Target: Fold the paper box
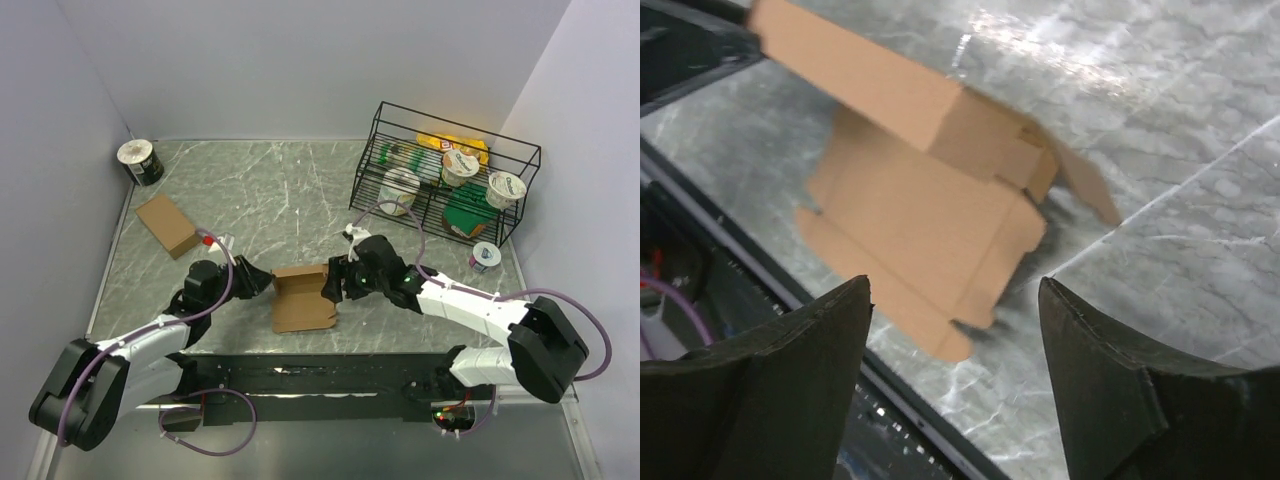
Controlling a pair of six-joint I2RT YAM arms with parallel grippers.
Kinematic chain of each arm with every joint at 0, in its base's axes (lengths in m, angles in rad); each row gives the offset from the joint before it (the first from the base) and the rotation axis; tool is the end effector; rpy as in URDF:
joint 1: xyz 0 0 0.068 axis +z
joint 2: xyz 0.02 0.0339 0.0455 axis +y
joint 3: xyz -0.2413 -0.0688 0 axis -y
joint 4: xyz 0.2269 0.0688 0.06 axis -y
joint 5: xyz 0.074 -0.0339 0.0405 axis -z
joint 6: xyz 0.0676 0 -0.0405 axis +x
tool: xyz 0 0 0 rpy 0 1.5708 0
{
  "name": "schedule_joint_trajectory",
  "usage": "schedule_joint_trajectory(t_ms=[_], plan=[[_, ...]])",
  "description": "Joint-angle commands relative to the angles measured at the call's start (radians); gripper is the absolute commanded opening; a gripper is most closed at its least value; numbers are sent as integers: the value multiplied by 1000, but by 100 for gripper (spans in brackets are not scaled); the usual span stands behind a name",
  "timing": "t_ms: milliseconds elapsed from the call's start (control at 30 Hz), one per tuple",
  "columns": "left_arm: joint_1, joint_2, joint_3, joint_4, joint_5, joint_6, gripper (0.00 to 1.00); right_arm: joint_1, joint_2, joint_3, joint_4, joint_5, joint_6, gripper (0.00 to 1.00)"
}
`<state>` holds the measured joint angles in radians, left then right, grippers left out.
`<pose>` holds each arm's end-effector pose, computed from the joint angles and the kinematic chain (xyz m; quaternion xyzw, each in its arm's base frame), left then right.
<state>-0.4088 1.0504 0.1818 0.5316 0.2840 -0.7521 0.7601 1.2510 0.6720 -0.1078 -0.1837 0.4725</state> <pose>0.1975 -0.1062 0.1425 -0.0573 0.8096 -0.4106 0.4156 0.1912 0.1988 0.1796 -0.1678 0.8852 0.3139 0.2997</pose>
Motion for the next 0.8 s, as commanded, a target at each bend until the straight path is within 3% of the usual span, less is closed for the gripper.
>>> schedule_joint_trajectory(t_ms=[0,400,767], plan=[[1,45,14,-44,10,37,28,-4,30,-25,103,72,23,73],[1,36,30,-58,29,46,27,7,125,-63,261,87,25,65],[1,5,-7,-47,32,30,26,54,192,-106,388,265,71,60]])
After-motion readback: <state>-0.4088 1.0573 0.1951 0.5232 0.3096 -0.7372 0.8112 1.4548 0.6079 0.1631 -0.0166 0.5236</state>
